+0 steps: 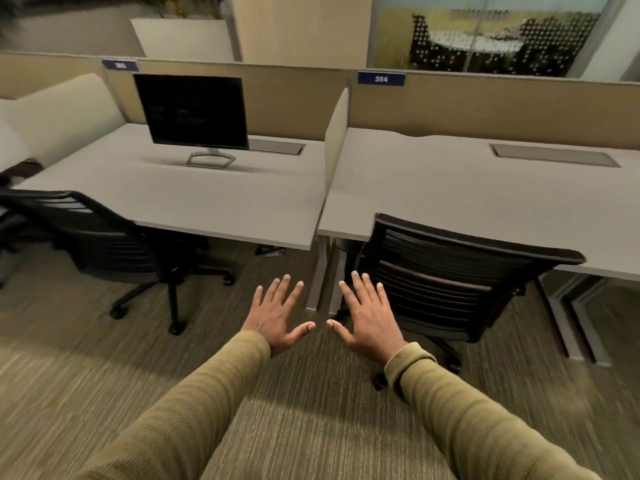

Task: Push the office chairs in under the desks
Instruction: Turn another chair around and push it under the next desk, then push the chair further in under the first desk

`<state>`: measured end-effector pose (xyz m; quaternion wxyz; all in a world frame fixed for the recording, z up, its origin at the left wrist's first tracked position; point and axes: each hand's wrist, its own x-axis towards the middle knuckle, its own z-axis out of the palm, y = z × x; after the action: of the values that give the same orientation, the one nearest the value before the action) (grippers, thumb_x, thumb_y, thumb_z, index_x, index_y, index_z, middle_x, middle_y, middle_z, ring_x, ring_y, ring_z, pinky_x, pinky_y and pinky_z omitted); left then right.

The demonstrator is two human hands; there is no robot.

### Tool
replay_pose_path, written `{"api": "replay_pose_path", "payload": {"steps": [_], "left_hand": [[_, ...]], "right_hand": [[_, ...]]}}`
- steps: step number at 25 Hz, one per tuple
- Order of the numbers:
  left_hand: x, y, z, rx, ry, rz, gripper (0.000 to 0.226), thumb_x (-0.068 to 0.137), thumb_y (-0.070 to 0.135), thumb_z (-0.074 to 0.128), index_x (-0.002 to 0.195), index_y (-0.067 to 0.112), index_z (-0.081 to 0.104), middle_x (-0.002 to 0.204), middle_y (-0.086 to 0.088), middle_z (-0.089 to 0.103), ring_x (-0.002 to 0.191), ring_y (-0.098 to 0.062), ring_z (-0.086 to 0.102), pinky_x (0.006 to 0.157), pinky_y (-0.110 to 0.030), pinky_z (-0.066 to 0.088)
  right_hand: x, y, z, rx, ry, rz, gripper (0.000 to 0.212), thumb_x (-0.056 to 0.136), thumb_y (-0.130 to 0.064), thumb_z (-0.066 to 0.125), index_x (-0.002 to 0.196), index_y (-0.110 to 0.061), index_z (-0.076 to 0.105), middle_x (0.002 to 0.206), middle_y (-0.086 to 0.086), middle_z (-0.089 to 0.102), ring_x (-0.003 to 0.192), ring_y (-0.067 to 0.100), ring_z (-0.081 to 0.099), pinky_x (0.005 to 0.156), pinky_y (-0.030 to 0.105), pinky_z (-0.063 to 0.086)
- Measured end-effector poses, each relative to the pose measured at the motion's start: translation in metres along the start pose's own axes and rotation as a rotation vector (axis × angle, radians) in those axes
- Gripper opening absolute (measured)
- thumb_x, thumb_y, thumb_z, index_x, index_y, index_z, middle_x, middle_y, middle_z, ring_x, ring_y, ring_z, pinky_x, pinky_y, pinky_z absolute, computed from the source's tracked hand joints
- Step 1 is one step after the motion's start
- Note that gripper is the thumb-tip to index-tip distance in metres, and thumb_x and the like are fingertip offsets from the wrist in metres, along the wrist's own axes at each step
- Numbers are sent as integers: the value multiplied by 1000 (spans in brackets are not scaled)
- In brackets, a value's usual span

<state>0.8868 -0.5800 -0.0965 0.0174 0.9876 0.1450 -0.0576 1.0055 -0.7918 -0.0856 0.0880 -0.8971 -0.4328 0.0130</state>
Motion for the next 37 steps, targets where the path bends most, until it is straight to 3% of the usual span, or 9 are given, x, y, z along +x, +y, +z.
{"api": "replay_pose_path", "payload": {"steps": [6, 15, 21, 29, 37], "left_hand": [[-73, -114, 12, -58, 8, -210, 98, 77, 87, -2, 156, 32, -17, 167, -5, -14, 154, -25, -9, 122, -52, -6], [-196, -341, 3, -64, 77, -421, 96, 85, 83, 19, 160, 28, -5, 169, -6, -6, 155, -25, -5, 123, -53, -3], [-271, -456, 5, -111, 118, -586, 94, 89, 79, 28, 161, 26, 0, 168, -8, -1, 154, -27, -2, 122, -53, -3], [-338, -583, 27, -175, 147, -806, 89, 91, 76, 22, 160, 25, 3, 168, -8, 2, 155, -28, 0, 122, -53, -3], [-365, -777, 36, -150, 80, -929, 90, 91, 77, 20, 160, 24, -1, 169, -9, 0, 155, -28, -2, 122, -54, -4]], "right_hand": [[48, -120, 25, -7, -65, -143, 90, 92, -76, 29, 161, -23, 9, 169, 10, -4, 155, 28, -8, 125, 53, 0], [119, -389, 78, 48, -77, -331, 89, 92, -76, 25, 161, -21, 13, 169, 11, 3, 156, 29, -2, 125, 51, 1], [155, -534, 103, 65, -127, -479, 90, 91, -77, 20, 161, -20, 12, 169, 12, 4, 156, 30, -2, 126, 51, 2], [211, -695, 147, 92, -196, -662, 98, 86, -82, 6, 160, -19, 12, 168, 14, 8, 155, 31, 1, 125, 51, 5], [326, -867, 196, 77, -254, -778, 92, 92, -77, 22, 161, -18, 8, 168, 16, 6, 155, 33, 1, 125, 52, 5]]}}
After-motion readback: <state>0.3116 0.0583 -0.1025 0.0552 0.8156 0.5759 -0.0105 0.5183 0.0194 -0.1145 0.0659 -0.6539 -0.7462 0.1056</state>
